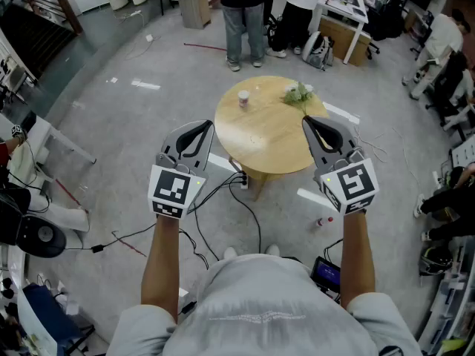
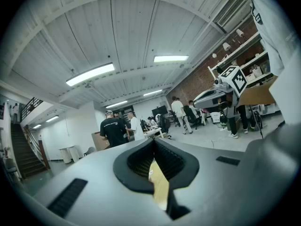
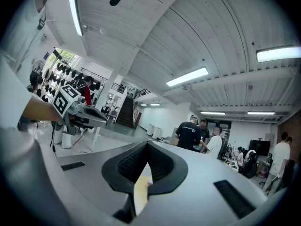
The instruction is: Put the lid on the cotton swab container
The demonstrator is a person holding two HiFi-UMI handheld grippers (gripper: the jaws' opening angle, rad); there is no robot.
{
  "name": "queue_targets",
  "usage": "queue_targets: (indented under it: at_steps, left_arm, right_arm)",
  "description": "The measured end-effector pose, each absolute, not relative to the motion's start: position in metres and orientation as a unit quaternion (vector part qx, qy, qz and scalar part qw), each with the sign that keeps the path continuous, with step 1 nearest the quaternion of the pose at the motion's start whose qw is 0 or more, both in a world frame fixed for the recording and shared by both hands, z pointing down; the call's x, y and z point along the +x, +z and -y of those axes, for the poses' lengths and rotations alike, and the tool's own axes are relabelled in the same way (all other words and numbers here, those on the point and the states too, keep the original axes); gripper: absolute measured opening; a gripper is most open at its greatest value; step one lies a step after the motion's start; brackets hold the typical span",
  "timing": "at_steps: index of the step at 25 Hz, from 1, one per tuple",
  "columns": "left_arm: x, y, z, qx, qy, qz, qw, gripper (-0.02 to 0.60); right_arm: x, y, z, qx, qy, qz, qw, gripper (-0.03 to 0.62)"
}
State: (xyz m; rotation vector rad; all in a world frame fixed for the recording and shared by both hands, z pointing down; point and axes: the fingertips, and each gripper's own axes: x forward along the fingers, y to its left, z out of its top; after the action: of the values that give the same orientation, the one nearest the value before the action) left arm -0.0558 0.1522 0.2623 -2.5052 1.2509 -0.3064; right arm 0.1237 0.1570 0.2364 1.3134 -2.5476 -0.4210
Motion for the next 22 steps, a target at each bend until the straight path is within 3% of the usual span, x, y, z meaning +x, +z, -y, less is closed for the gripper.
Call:
queue_targets:
  at_steps: [7, 22]
  left_arm:
    - [-0.068, 0.265, -0.161, -0.879, -0.110, -0.433, 0.167, 0.017]
    - [-0.119, 0.300, -0.167, -0.896, -0.128, -0.382, 0.186, 0.017]
  right_arm:
    - [0.102, 0.234, -0.174, 0.432, -0.141, 0.886, 0.097, 0.023]
    - [0.047, 0.293, -0.178, 0.433, -0.148, 0.869, 0.187, 0.023]
